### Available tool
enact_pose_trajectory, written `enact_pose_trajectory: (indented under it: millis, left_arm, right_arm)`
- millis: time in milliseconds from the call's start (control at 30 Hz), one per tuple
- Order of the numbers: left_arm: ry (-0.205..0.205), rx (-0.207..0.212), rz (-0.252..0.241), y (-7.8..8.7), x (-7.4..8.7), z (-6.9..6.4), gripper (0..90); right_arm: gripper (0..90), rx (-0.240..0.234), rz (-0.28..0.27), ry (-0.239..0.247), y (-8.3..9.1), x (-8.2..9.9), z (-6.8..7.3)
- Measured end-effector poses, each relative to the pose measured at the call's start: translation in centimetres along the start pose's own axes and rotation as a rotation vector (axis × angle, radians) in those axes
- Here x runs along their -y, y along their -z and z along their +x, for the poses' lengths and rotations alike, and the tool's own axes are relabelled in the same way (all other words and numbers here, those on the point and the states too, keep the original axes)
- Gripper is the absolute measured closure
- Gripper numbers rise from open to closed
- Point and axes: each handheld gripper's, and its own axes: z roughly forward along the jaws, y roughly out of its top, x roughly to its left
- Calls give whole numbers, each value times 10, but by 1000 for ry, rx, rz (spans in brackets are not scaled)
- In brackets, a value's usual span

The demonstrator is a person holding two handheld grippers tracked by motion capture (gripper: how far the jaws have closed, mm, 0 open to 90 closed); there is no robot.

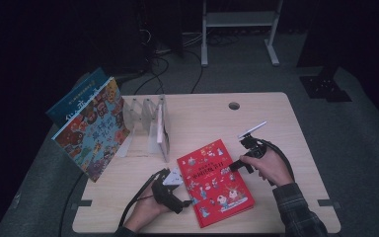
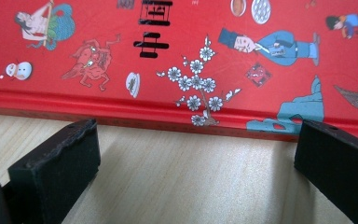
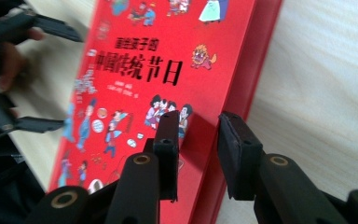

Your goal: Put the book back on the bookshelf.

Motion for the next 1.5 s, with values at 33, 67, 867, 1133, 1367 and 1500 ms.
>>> enact_pose_trajectory:
  millis: [33, 67, 867, 1133, 1367, 1500]
  left_arm:
    - [0, 0, -1, 0, 0, 0, 0]
    - [0, 0, -1, 0, 0, 0, 0]
    - [4, 4, -10, -1, 0, 0, 0]
    - [4, 5, -7, -1, 0, 0, 0]
    - [2, 3, -8, -1, 0, 0, 0]
    - [6, -7, -6, 0, 0, 0, 0]
  right_arm:
    - [687, -2, -6, 8, 4, -1, 3]
    - [687, -11, -13, 20, 7, -1, 6]
    - [751, -197, 76, 14, 2, -28, 38]
    - [820, -267, 62, 6, 5, -32, 43]
    - [854, -260, 21, 35, 12, -29, 46]
    - [862, -251, -12, 47, 17, -25, 46]
